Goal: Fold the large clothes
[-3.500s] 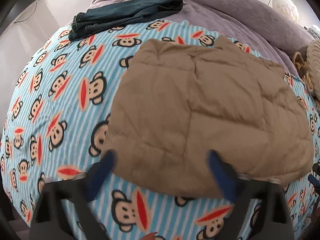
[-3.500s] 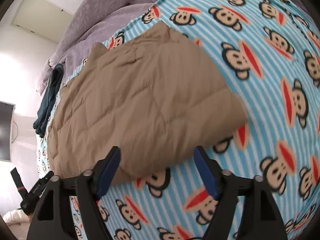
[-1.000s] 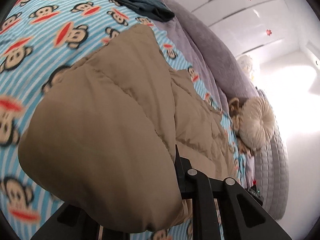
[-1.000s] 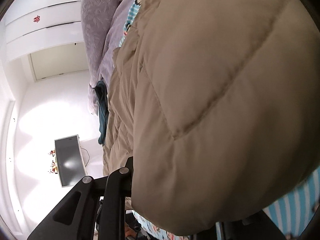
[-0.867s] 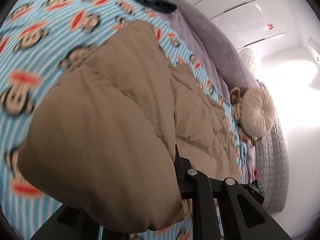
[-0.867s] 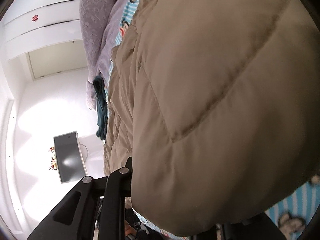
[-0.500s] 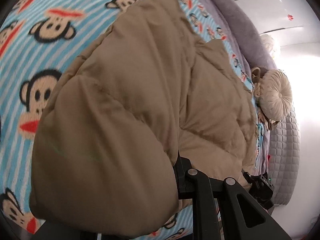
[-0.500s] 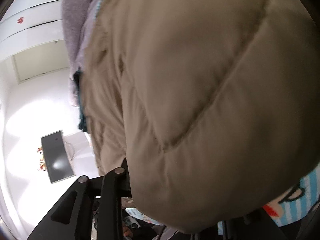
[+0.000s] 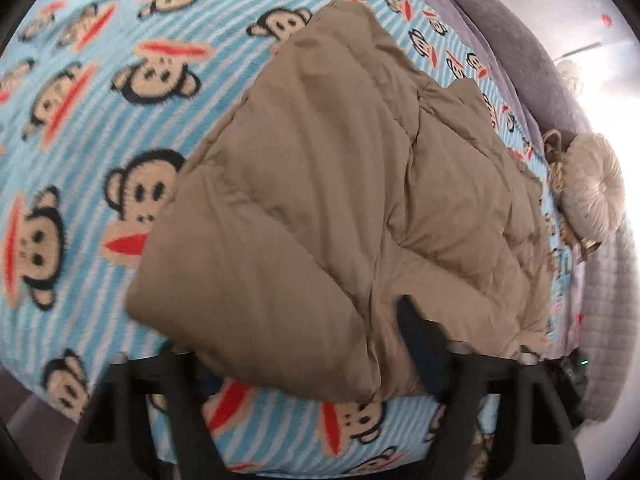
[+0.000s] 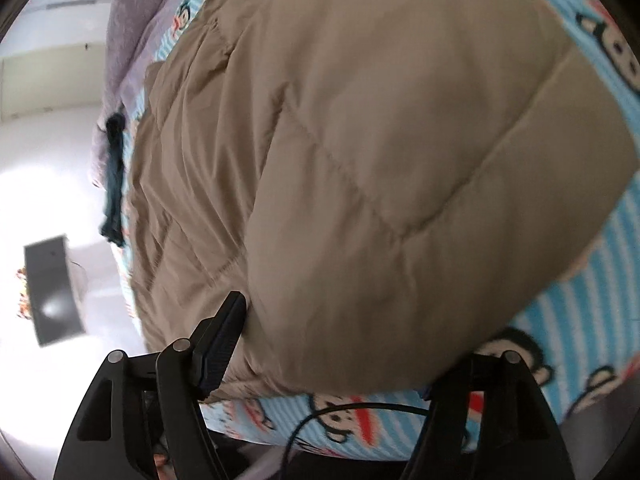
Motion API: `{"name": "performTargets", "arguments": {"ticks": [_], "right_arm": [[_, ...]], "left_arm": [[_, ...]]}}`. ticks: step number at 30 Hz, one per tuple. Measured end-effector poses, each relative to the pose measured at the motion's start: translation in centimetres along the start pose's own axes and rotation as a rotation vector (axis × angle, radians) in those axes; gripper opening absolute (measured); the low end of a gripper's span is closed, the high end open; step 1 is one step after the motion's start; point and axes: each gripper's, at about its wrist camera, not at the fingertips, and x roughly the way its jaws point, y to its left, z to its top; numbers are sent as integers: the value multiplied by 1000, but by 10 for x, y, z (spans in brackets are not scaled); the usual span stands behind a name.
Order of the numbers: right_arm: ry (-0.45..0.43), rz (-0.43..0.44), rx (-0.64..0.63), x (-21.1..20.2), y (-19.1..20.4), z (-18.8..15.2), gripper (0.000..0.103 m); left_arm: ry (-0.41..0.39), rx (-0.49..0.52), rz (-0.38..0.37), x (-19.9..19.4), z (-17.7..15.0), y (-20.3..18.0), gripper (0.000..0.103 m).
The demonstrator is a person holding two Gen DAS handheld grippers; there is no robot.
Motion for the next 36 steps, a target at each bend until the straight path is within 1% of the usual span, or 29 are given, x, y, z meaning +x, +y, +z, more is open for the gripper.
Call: {"name": "performTargets", "arguments": {"ticks": [1, 2, 3, 6, 12, 13, 14, 15, 16, 17, 18, 19, 21, 25, 27, 28, 30, 33, 36], "right_arm": [[-1, -19, -4, -3, 2, 0, 74], [-2, -35, -6, -6, 4, -1, 83], [-9, -55, -9, -11, 5, -1, 86], [-26, -101, -20, -22, 7, -4, 86], [-56, -137, -55, -44, 9, -11, 86], [-60, -140, -62, -39, 17, -10, 86], [-66, -145, -68, -41, 19, -10, 86], [-73, -152, -73, -43, 19, -12, 86], [-78, -154, -76, -43, 20, -13, 86], [-86, -156, -80, -45, 22, -14, 87], [-96, -157, -86, -46, 25, -15, 98], [-105, -160, -92, -47, 26, -15, 102], [-138, -176, -126, -50, 33, -17, 103], [-195, -256, -238, -48, 62, -24, 103], [-189, -264, -261, -42, 73, -25, 103], [-175, -263, -265, -45, 71, -25, 103], [-128, -253, -265, -37, 75, -24, 103], [-76, -248, -277, -23, 83, -26, 103], [-55, -270, -318, -8, 95, -32, 103]], "left_arm": [[-4, 12, 10, -3, -2, 0, 79], [-7, 21, 22, -7, -3, -1, 79], [-12, 29, 35, -10, -5, -2, 79], [-25, 52, 65, -18, -6, -8, 79], [-47, 114, 129, -34, -10, -21, 79], [-52, 120, 132, -36, -10, -25, 83], [-57, 125, 133, -38, -10, -27, 101], [-81, 132, 140, -42, -10, -30, 103], [-109, 142, 149, -46, -10, -34, 103], [-121, 150, 153, -48, -9, -36, 103], [-123, 154, 151, -49, -7, -37, 103], [-125, 153, 147, -50, -6, -39, 103], [-128, 153, 157, -52, -3, -39, 103], [-134, 164, 189, -51, 3, -41, 103], [-144, 189, 217, -49, 5, -45, 103], [-150, 203, 233, -48, 5, -48, 103], [-152, 232, 263, -45, 7, -51, 103], [-143, 266, 276, -40, 9, -53, 103], [-129, 285, 292, -34, 11, -51, 103]]}}
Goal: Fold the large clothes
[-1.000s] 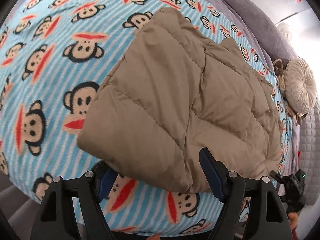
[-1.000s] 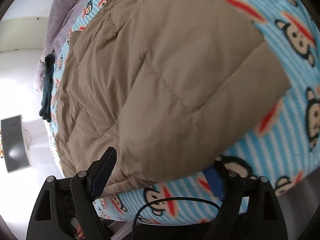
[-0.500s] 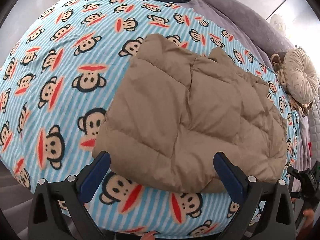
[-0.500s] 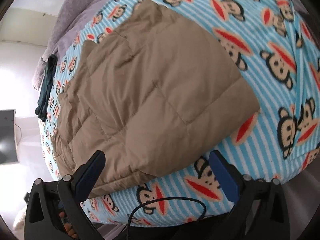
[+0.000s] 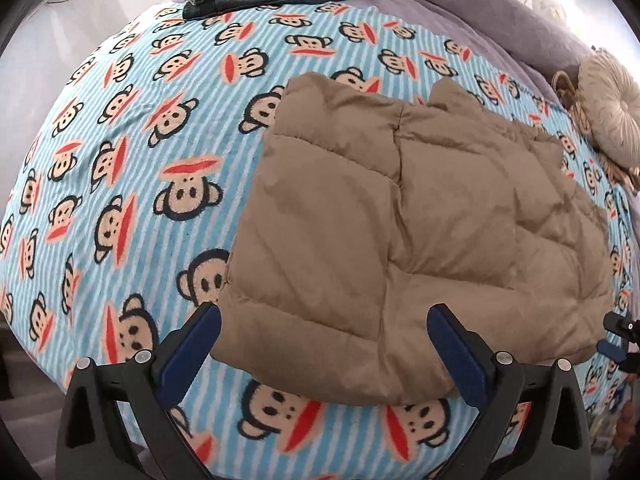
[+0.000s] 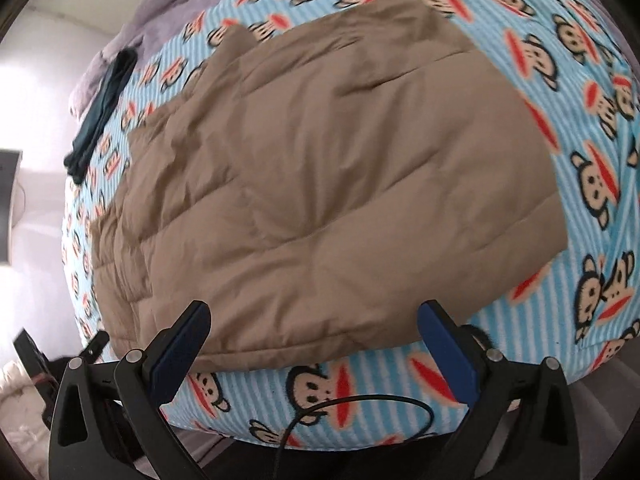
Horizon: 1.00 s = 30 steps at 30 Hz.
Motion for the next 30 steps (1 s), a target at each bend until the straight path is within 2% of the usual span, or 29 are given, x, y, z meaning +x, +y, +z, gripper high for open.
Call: {"name": "performTargets", "arguments": {"ticks": [8, 14, 17, 21, 25, 28, 30], "right_arm": [[12, -13, -61, 14, 38, -8, 103], [14, -18, -51, 20, 45, -13, 103], [15, -20, -42, 23, 50, -18, 103], [19, -36, -26, 28, 55, -23, 103], [20, -53, -11, 33, 58, -27, 103], [25, -73, -7, 36, 61, -30, 103], [28, -86, -8, 37, 65, -30, 103]], "left_arm": [[38, 33, -52, 7, -3, 7, 103], [44, 61, -64, 9, 0, 14, 103], [26, 70, -106, 9, 9, 26, 103], [31, 35, -247, 20, 30, 57, 103], [119, -14, -393, 59, 52, 86, 103], [190, -34, -531, 86, 66, 90, 103], [219, -26, -587, 100, 72, 85, 103]]}}
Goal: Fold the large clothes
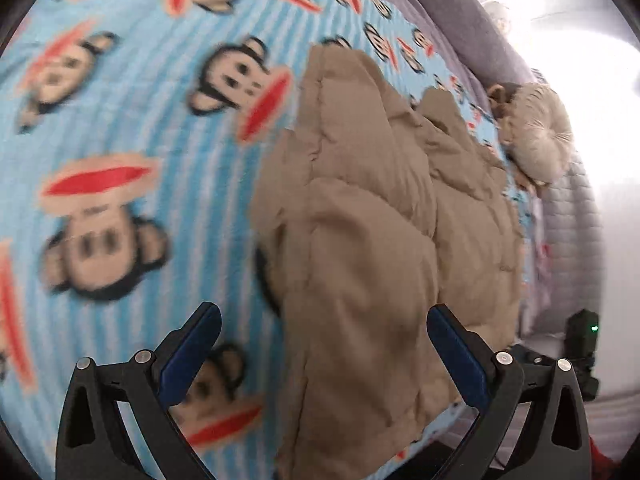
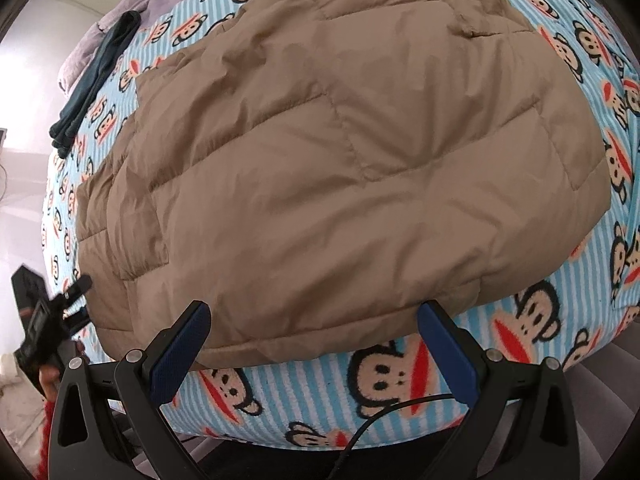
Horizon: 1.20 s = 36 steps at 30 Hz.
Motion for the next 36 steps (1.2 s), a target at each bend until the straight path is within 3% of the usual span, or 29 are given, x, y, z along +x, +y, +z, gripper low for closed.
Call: {"name": "performTargets", "arguments": {"ticks": [2, 8, 9, 10, 11, 12, 13, 14, 15, 16, 17, 18, 24, 28, 34, 36], "right_arm": [[3, -11, -4, 1, 4, 0, 103], [-21, -27, -52, -5, 20, 8, 103], [-32, -30, -67, -7, 22, 11, 103], [-43, -33, -81, -7, 25, 15, 103], [-56, -36, -97, -8, 28, 18, 103], [-73, -39, -113, -9, 31, 23, 103], [-90, -42, -128, -9, 34, 27, 103], [-112, -39, -145, -10, 37, 33, 95], [-133, -32, -164, -11, 40, 38, 74], [-147, -28, -186, -11, 42, 43, 59], [-154, -34, -208, -8, 45, 49, 30], [-159, -38, -228, -4, 46, 55, 23], [-182, -4, -302, 29, 48, 89, 21], [-156, 35, -287, 51, 42, 115, 21], [-67, 145, -233, 74, 29, 140, 17], [-26, 206, -221, 69, 19, 146, 16]], "left_arm": [[38, 17, -16, 17, 7, -1, 103], [115, 124, 55, 47, 14, -12, 103], [116, 128, 52, 47, 14, -13, 98], [114, 134, 41, 46, 13, -15, 89], [119, 137, 9, 46, 14, -18, 58], [134, 118, -55, 46, 13, -21, 38], [129, 98, -80, 45, 12, -24, 34], [115, 105, -75, 43, 10, -29, 29], [103, 106, -67, 41, 8, -34, 25], [89, 91, -62, 37, 6, -39, 24], [80, 78, -65, 34, 6, -43, 23], [62, 64, -70, 27, 5, -50, 23], [-30, 85, -46, -11, -4, -125, 23], [-82, 122, -65, -23, -15, -201, 23], [-77, 200, 38, 13, -29, -312, 23], [-75, 233, 77, 23, -37, -332, 23]]}}
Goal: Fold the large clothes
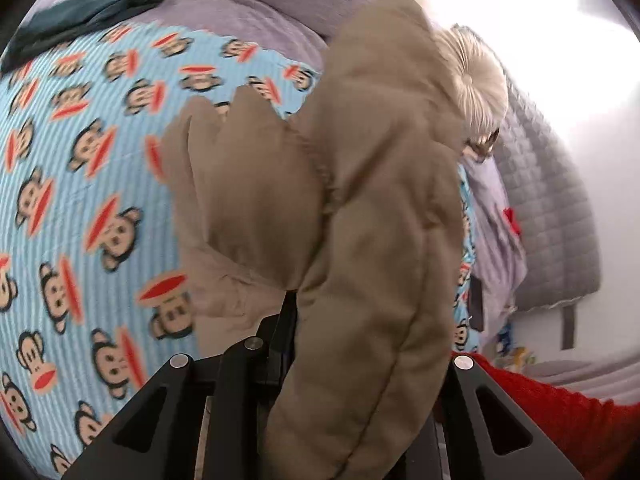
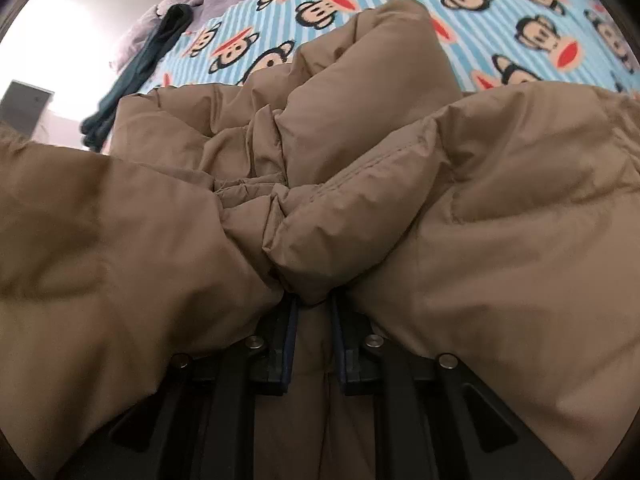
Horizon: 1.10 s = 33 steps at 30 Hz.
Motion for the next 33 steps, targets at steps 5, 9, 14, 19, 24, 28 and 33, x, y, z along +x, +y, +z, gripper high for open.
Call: {"name": "performTargets", "arguments": {"ticks": [5, 9, 14, 19, 24, 28, 33], "right_arm": [[-39, 71, 60, -62, -50, -6, 19], [-114, 34, 154, -119, -110, -28, 20], [-134, 2, 243, -154, -164, -62, 23], [-143, 11, 326, -180, -193, -107, 58], [-177, 153, 313, -210, -185, -144, 79], [-162, 246, 236, -211, -153, -153, 81], [-108, 296, 121, -186, -107, -149, 82]], "left_arm": [[16, 107, 31, 47, -1, -56, 27], [84, 114, -82, 106, 1, -75, 67], [232, 186, -200, 178, 1, -96, 71], [355, 203, -282, 217, 14, -113, 71], [410, 142, -295, 245, 32, -115, 71], [426, 184, -248, 257, 29, -127, 71], [420, 203, -232, 254, 26, -131, 71]]}}
